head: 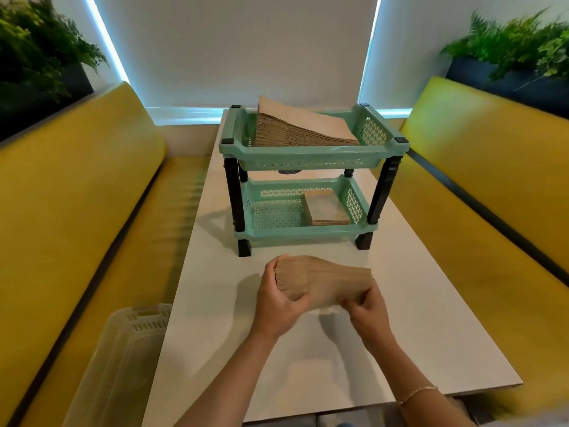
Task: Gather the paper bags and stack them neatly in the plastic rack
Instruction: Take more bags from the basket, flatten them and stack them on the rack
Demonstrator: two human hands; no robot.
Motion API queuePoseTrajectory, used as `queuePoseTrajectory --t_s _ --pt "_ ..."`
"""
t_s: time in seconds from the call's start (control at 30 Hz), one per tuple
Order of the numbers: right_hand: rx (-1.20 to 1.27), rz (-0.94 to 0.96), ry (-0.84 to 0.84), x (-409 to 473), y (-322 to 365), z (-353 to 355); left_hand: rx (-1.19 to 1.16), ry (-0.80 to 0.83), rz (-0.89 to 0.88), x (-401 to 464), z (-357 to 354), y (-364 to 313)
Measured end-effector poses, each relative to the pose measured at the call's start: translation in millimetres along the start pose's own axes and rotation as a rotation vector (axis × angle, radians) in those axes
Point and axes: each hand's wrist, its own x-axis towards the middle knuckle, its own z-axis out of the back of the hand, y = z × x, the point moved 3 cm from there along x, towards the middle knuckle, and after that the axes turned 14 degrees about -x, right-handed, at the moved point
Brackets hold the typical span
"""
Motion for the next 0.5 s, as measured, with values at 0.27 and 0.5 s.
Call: queuePoseTrajectory --t_s 0.27,0.5 --pt "-0.222 -0.040 0.179 -3.9 -14.7 -1.9 0.026 0.017 0.130 -10.9 13.2 33.0" --pt "-0.190 -0.060 0.216 -0.2 -17.0 0.2 0.169 0.136 0.059 -9.7 12.4 12.7"
